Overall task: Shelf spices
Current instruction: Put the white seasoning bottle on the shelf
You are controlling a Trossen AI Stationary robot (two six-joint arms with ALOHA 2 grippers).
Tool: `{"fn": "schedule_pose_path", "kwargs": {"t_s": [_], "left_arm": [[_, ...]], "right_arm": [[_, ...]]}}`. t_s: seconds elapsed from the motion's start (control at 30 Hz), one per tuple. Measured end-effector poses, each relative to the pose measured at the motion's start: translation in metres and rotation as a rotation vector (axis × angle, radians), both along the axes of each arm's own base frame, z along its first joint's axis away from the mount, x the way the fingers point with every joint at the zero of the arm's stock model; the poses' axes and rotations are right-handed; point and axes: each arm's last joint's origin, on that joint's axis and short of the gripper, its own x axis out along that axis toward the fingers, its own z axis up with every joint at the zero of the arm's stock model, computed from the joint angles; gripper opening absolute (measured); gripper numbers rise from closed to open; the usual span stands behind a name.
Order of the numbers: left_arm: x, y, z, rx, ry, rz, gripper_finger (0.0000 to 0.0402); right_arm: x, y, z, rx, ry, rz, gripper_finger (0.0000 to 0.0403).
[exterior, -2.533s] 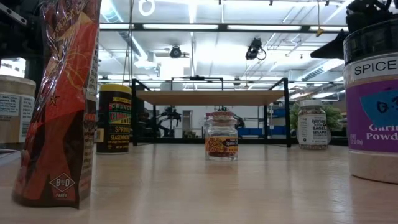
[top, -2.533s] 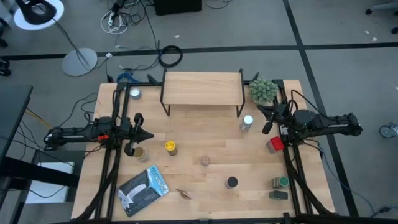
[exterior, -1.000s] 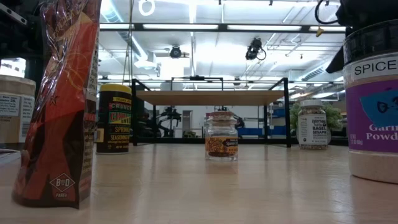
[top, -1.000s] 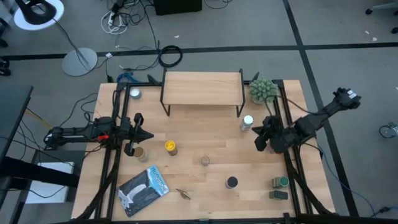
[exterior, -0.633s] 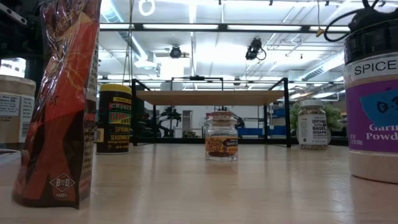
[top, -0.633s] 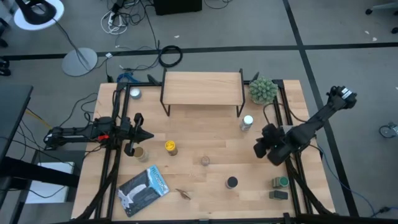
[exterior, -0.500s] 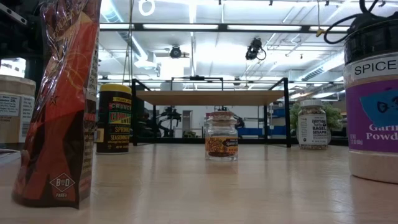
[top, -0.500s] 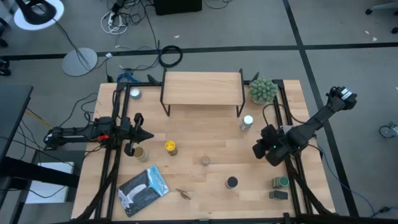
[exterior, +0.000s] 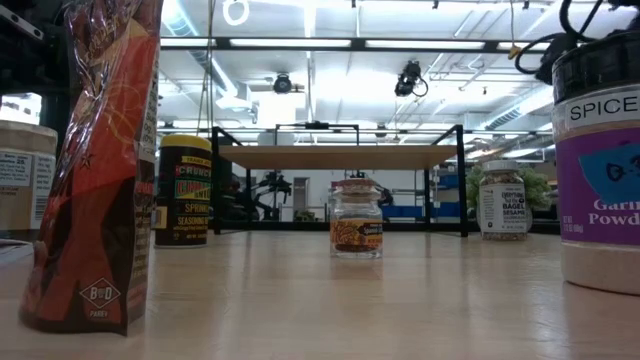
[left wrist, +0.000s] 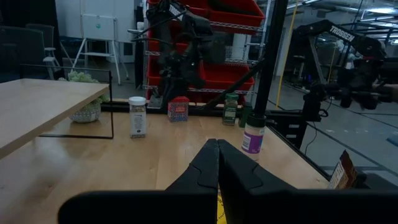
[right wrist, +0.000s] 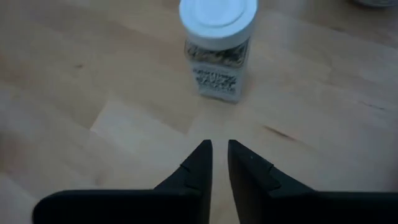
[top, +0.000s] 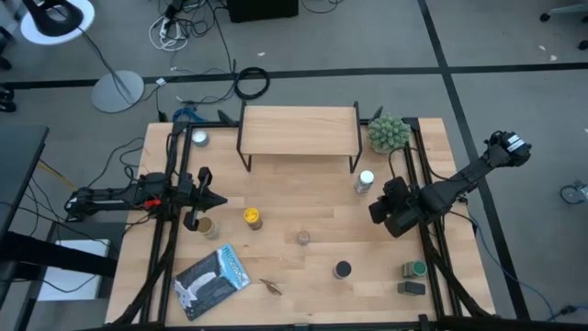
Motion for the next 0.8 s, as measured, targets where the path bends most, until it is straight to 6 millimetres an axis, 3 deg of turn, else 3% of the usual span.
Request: {"fn": "schedule_pose_path", "kwargs": {"t_s": [0.5, 0.8], "left_arm": [[0.0, 0.0, 0.0, 0.0, 0.0, 0.0, 0.0008], [0.0, 0.0, 0.0, 0.0, 0.0, 0.001, 0.0008]], "right_arm": [[0.007, -0.015, 0.002, -0.069, -0.054, -0.106, 0.016], [0.021, -0.018, 0.005, -0.126, -0.107, -0.028, 0.0216]]}}
